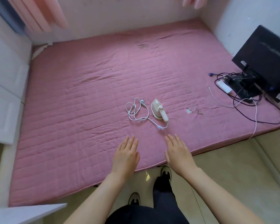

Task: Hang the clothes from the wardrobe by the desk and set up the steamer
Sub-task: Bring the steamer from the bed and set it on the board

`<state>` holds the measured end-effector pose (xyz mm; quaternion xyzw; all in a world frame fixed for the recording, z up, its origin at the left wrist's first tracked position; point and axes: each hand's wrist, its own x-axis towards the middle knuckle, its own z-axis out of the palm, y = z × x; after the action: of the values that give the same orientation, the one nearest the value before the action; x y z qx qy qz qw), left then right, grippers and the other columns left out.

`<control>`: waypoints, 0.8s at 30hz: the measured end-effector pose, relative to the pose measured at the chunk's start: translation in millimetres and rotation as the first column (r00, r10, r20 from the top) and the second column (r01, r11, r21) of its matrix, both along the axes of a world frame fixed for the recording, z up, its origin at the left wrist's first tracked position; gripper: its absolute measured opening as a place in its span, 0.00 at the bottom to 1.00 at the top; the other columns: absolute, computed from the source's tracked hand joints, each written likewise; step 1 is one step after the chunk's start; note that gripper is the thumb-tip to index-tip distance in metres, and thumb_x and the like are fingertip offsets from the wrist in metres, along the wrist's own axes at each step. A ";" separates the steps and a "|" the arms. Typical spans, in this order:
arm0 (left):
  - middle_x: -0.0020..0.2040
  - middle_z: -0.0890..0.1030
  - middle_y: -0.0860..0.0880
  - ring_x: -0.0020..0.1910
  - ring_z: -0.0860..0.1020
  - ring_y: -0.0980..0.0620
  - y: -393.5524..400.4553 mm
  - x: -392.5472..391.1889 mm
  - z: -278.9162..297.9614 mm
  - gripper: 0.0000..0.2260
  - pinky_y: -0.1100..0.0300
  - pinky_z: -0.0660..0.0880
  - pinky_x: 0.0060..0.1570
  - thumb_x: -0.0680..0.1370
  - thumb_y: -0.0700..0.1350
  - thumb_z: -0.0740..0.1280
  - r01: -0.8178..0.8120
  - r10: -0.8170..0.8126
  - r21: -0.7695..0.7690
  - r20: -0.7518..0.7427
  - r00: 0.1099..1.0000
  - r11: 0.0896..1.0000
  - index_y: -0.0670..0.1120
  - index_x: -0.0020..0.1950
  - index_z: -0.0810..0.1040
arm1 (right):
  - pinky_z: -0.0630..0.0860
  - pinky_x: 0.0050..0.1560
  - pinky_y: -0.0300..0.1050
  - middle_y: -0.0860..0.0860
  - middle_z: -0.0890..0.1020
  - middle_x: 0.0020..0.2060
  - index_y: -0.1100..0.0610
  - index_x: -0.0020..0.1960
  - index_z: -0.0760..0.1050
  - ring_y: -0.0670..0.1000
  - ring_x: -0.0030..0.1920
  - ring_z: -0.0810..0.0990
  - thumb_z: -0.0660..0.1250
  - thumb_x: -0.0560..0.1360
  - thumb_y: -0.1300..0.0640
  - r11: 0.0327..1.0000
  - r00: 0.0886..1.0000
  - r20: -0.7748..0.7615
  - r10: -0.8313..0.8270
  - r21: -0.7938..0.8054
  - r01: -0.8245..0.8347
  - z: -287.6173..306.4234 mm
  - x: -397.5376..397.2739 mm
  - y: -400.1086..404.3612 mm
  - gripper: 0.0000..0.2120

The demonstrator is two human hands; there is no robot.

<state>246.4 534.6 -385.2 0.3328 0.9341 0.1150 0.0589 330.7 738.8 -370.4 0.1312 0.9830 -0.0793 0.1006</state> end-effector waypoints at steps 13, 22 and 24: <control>0.67 0.75 0.42 0.67 0.74 0.41 110.5 -68.6 -38.9 0.25 0.46 0.74 0.62 0.70 0.43 0.73 -0.234 0.260 -0.189 0.127 0.957 0.954 0.40 0.66 0.75 | 0.78 0.55 0.58 0.60 0.79 0.59 0.65 0.62 0.75 0.64 0.62 0.76 0.73 0.64 0.60 0.962 0.952 0.140 0.272 -0.065 -0.266 -46.1 -116.7 129.5 0.27; 0.67 0.76 0.41 0.65 0.75 0.41 146.9 -121.0 -118.8 0.24 0.46 0.75 0.59 0.72 0.46 0.62 -0.326 0.370 -0.226 0.189 0.910 0.918 0.39 0.67 0.75 | 0.76 0.58 0.57 0.62 0.79 0.57 0.66 0.59 0.76 0.66 0.62 0.75 0.72 0.63 0.62 0.919 0.916 0.099 0.390 -0.102 -0.380 -133.0 -188.2 150.1 0.25; 0.68 0.75 0.40 0.67 0.74 0.41 146.9 -135.1 -141.7 0.25 0.46 0.74 0.60 0.72 0.43 0.67 -0.353 0.390 -0.201 0.196 0.900 0.914 0.39 0.68 0.73 | 0.72 0.63 0.58 0.63 0.77 0.60 0.66 0.62 0.73 0.67 0.65 0.72 0.68 0.67 0.63 0.910 0.909 0.089 0.407 -0.131 -0.394 -158.0 -203.8 150.0 0.24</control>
<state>111.3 681.5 -526.9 0.1264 0.9733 0.0865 0.1710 127.0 888.8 -528.4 -0.0747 0.9757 -0.1035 0.1780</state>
